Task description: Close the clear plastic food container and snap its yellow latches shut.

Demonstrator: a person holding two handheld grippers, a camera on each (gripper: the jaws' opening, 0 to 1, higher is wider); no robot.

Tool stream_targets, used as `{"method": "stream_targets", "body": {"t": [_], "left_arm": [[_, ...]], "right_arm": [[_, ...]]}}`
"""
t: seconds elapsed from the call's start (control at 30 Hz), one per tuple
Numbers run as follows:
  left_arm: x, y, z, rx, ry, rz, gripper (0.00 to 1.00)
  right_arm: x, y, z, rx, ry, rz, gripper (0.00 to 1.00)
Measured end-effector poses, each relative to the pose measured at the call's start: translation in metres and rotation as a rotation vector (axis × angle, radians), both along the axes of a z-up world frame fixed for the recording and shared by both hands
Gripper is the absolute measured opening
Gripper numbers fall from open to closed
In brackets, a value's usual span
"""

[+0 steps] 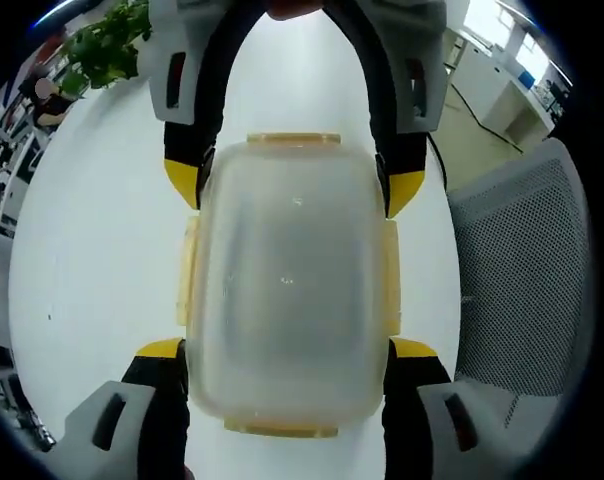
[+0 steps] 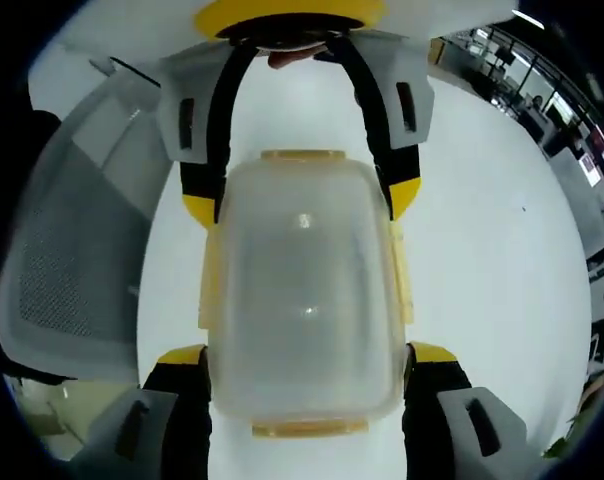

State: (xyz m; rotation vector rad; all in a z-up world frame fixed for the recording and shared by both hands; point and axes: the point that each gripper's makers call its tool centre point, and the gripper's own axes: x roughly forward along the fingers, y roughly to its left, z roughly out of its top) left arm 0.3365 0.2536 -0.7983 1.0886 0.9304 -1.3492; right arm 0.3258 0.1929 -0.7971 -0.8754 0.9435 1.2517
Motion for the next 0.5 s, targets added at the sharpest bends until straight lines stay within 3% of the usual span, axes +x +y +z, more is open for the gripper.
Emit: {"method": "stream_targets", "body": {"t": [0.5], "left_arm": [[0.006,0.047,0.000,-0.003,-0.002,0.002,0.80]], "right_arm": [[0.006,0.047,0.000,-0.003,0.000,-0.006,0.79]]}}
